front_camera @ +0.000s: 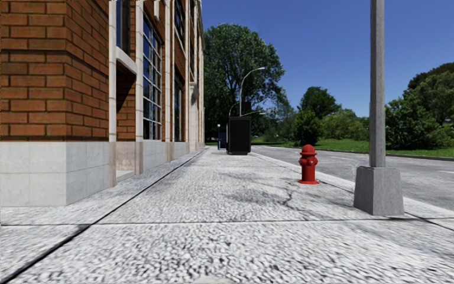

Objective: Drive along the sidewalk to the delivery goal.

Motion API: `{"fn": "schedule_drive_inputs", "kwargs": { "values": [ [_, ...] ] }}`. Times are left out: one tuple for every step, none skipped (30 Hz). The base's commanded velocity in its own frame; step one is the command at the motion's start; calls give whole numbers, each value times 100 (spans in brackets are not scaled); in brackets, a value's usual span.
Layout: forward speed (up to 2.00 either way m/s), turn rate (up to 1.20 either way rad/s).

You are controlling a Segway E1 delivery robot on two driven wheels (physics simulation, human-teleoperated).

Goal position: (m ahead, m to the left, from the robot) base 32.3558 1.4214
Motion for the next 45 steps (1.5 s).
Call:
{"fn": "schedule_drive_inputs", "kwargs": {
  "values": [
    [200,25],
    [200,25],
    [200,25],
    [200,25],
    [200,26],
    [200,26],
    [200,26],
    [200,26],
    [200,26],
    [200,26],
    [200,26],
    [200,26],
    [200,26],
    [200,26],
    [200,26],
    [200,26],
    [200,26],
    [200,26],
    [200,26],
    [200,26],
    [200,26],
    [200,25],
    [200,25],
    [200,25],
    [200,25],
    [200,22],
    [200,0],
    [200,0],
    [200,0],
    [200,0],
    [200,0],
    [200,0],
    [200,0],
    [200,0],
    [200,0],
    [200,0],
    [200,0],
    [200,0],
    [200,0],
    [200,0],
    [200,0],
    [200,0],
    [200,0],
    [200,0],
    [200,0]
  ]
}}
